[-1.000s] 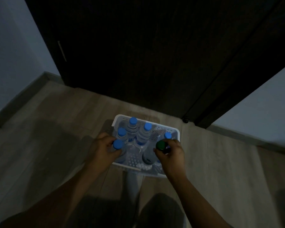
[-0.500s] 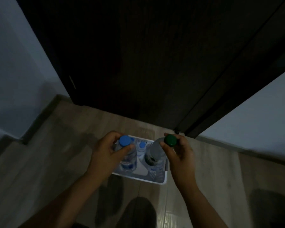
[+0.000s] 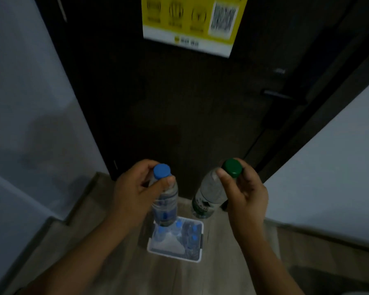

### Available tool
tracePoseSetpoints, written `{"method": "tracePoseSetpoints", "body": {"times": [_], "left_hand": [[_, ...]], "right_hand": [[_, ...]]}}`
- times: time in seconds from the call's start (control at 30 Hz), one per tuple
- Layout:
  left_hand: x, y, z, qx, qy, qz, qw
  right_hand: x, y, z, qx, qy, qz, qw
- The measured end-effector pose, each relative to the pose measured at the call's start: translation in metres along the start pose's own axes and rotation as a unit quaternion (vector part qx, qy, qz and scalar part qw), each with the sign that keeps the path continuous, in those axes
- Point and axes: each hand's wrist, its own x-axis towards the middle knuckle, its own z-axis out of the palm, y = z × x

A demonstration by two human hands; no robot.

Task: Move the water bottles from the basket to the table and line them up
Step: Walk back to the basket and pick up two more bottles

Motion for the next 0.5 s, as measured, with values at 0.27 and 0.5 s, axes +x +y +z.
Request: {"method": "tracePoseSetpoints", "body": {"times": [0.27, 0.5], "left_hand": [[0.025, 0.197, -0.063, -0.011, 0.054, 0.131, 0.990], [0.017, 0.312, -0.112, -0.097, 0.059, 0.191, 0.975]], "right_hand": [[0.048, -0.202, -0.003, 0.031, 0.054, -0.125, 0.990], [0.057, -0.326, -0.001, 0.059, 0.011, -0.234, 0.970]]}}
